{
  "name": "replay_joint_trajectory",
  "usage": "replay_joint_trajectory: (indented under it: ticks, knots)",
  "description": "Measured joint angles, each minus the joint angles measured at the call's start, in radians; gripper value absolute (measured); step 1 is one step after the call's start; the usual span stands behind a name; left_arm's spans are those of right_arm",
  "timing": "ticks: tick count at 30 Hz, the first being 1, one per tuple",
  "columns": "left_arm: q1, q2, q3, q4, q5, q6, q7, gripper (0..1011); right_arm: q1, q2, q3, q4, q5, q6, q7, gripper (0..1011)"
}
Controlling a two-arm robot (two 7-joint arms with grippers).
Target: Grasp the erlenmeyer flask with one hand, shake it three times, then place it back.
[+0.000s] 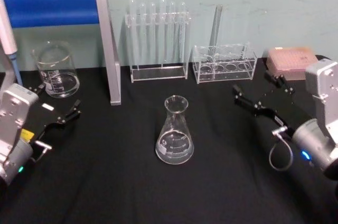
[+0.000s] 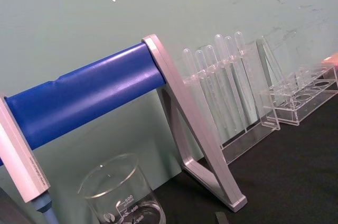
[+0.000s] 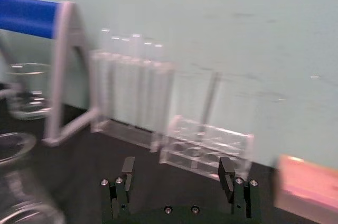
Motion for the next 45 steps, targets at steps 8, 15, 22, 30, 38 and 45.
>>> replay_joint_trajectory:
  ticks: [8, 15, 22, 30, 38, 45]
  knots:
    - [0.000, 0.000, 0.000, 0.000, 0.000, 0.000, 0.000, 1001, 0.076, -0.080, -0.027, 0.105, -0.172, -0.004, -0.165, 1002]
    - [0.000, 0.000, 0.000, 0.000, 0.000, 0.000, 0.000, 1001, 0.141, -0.120, -0.074, 0.226, -0.328, -0.017, -0.256, 1003]
    - [0.000, 0.000, 0.000, 0.000, 0.000, 0.000, 0.000, 1001, 0.168, -0.134, -0.092, 0.289, -0.404, -0.015, -0.278, 1002]
    - [0.000, 0.000, 0.000, 0.000, 0.000, 0.000, 0.000, 1001, 0.172, -0.141, -0.092, 0.305, -0.427, -0.012, -0.277, 1002]
    - [0.000, 0.000, 0.000, 0.000, 0.000, 0.000, 0.000, 1001, 0.172, -0.139, -0.091, 0.303, -0.425, -0.011, -0.276, 1003]
    - [0.000, 0.000, 0.000, 0.000, 0.000, 0.000, 0.000, 1001, 0.171, -0.139, -0.091, 0.302, -0.422, -0.011, -0.275, 1003]
